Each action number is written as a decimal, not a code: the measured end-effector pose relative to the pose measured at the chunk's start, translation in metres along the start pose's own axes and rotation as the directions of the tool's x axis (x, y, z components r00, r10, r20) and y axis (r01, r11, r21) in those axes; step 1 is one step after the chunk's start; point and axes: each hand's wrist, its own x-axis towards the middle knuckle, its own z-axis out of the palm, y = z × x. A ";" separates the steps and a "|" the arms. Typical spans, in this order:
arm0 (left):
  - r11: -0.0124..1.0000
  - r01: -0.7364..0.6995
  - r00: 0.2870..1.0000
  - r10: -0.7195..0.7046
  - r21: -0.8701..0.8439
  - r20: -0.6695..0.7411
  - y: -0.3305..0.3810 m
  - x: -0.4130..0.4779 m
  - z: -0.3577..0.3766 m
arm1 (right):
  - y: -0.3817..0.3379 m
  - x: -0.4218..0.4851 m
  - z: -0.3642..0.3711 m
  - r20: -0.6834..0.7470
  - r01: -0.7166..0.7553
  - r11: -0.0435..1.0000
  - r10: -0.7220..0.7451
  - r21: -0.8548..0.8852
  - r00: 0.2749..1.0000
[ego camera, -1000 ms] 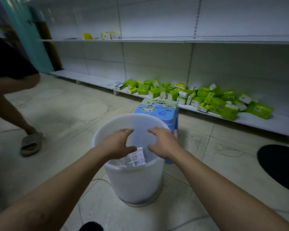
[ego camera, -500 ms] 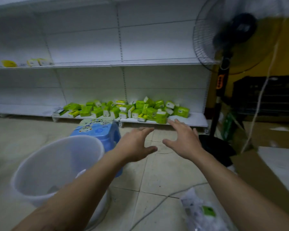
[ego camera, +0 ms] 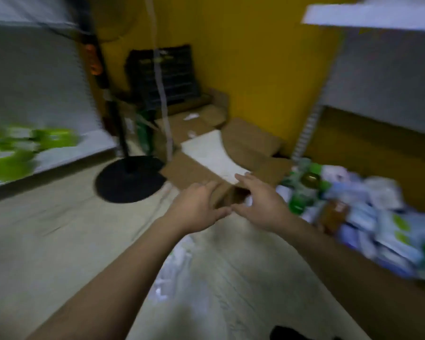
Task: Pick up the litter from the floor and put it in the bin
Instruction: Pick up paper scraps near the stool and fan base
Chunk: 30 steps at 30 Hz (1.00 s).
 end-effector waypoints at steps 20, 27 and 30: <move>0.626 -0.620 0.400 0.771 -0.474 0.495 0.410 -0.101 0.284 | 0.202 -0.561 -0.121 -0.075 -0.981 0.177 0.980 -0.085 0.183; 0.717 -0.545 0.431 0.684 -0.435 0.588 0.456 -0.133 0.419 | 0.339 -0.618 -0.069 0.025 -0.984 0.161 0.986 0.080 0.164; 0.769 -0.489 0.448 0.626 -0.411 0.638 0.466 -0.138 0.467 | 0.402 -0.621 -0.052 0.049 -0.982 0.170 0.983 0.077 0.174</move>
